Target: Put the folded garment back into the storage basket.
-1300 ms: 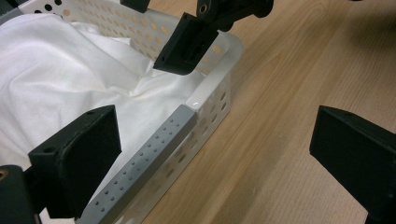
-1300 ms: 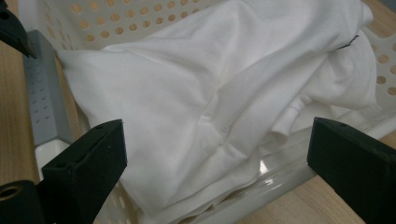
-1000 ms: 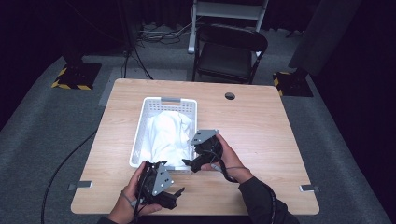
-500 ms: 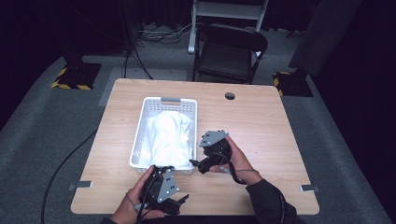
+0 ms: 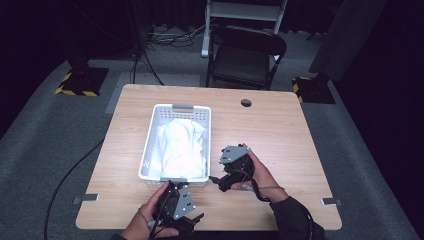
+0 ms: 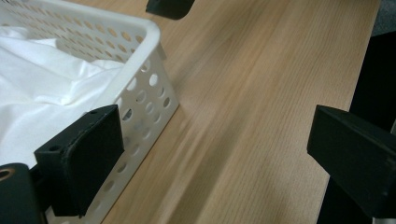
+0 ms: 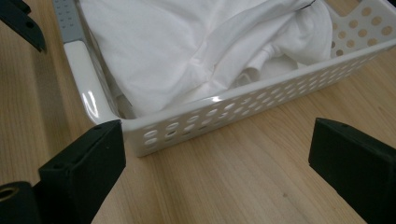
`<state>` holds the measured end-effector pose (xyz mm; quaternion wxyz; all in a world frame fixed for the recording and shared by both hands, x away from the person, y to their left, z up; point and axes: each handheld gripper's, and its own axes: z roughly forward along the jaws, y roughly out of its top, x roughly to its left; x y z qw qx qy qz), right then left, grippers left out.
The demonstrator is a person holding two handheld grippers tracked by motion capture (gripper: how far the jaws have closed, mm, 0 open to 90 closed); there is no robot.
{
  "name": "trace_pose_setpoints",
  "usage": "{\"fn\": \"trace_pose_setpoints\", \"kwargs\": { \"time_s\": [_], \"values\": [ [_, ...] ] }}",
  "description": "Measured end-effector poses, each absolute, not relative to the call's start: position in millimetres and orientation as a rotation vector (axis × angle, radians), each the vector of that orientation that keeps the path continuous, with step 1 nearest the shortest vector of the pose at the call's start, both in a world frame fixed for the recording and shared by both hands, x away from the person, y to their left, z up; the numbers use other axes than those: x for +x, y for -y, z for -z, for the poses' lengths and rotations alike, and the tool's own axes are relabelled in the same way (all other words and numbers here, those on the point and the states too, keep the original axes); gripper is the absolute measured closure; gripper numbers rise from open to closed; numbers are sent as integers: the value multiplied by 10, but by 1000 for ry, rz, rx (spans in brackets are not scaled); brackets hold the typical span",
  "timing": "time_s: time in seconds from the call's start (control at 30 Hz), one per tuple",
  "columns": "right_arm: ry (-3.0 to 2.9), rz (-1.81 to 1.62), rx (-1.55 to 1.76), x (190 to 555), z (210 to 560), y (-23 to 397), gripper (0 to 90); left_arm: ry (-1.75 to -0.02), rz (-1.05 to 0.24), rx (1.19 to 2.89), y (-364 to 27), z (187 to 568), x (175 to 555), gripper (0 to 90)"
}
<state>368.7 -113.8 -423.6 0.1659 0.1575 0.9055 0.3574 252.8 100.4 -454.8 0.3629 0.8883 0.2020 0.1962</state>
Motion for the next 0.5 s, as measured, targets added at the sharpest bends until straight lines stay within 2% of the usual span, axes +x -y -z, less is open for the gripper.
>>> {"fn": "trace_pose_setpoints", "kwargs": {
  "time_s": [0.5],
  "values": [
    [-2567, -917, 432, 3550, 4341, 1419, 40, -558, -448, 2355, -1015, 4777, 2588, 41]
  ]
}}
